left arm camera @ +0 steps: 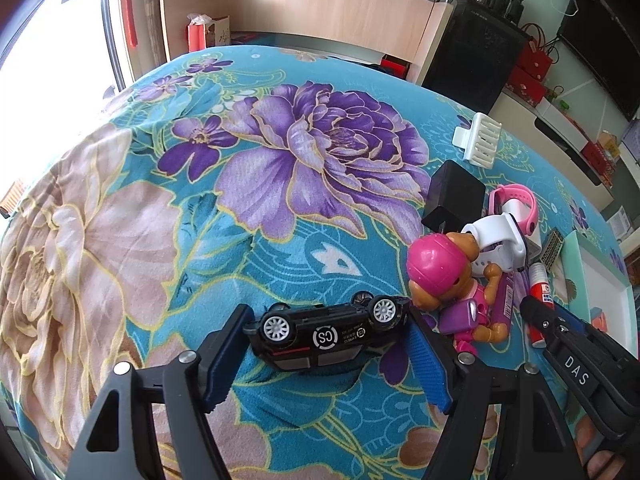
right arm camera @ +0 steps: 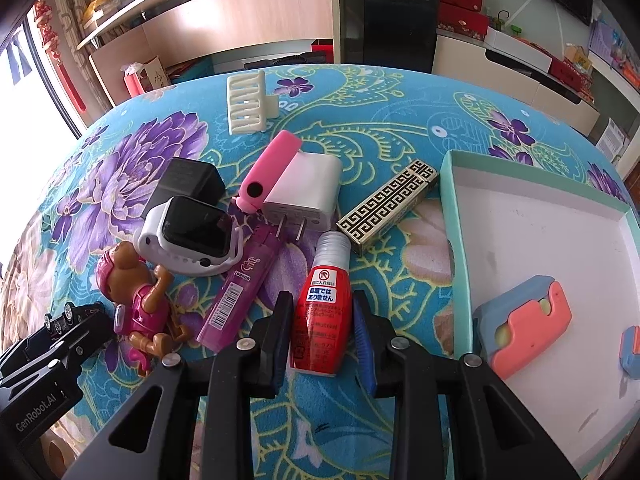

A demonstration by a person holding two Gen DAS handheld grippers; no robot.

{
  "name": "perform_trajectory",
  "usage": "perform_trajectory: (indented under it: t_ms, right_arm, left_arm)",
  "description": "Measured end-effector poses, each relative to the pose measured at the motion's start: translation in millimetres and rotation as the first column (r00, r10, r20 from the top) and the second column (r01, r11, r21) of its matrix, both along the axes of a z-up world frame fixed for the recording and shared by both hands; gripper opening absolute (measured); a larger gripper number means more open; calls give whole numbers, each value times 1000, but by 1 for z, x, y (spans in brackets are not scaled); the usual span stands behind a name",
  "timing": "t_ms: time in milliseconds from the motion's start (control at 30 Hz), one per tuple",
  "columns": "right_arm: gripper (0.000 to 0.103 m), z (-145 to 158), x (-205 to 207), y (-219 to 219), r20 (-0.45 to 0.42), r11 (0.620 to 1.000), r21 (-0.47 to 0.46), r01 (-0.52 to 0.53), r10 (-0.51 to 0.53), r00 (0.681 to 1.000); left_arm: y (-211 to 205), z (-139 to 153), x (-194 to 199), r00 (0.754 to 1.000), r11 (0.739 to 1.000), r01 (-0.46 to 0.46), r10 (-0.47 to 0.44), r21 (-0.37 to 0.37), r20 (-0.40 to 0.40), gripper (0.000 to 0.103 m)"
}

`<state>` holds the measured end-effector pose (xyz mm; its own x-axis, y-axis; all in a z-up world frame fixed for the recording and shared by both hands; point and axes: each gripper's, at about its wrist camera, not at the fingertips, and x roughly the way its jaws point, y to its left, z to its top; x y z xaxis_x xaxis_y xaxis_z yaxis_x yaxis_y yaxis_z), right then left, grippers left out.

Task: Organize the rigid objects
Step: 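Lift the red bottle with the right tool while the left tool lifts the black toy car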

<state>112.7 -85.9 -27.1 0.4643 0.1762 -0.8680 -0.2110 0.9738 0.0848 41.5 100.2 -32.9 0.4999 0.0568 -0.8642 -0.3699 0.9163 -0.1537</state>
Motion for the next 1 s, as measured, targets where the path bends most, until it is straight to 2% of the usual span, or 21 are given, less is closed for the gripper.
perform_trajectory:
  t_ms: [300, 500, 600, 767, 1000]
  right_arm:
    - [29, 9, -4, -9, 10, 1000, 24, 7, -7, 1000]
    - [25, 24, -11, -15, 42, 998, 55, 3, -6, 999]
    - [24, 22, -11, -15, 33, 999, 42, 2, -4, 999]
    - [21, 3, -6, -18, -56, 999, 28, 19, -18, 998]
    - [21, -2, -5, -7, -55, 998, -54, -17, 14, 998]
  left_arm:
    - [-3, 8, -3, 1000, 1000, 5, -5, 16, 29, 77]
    - [-6, 22, -7, 998, 999, 10, -13, 37, 68, 77]
    - [-9, 22, -6, 998, 999, 20, -22, 40, 65, 77]
    - [-10, 20, -5, 998, 999, 23, -25, 40, 55, 77]
    - [-11, 16, -4, 999, 999, 28, -30, 37, 42, 77]
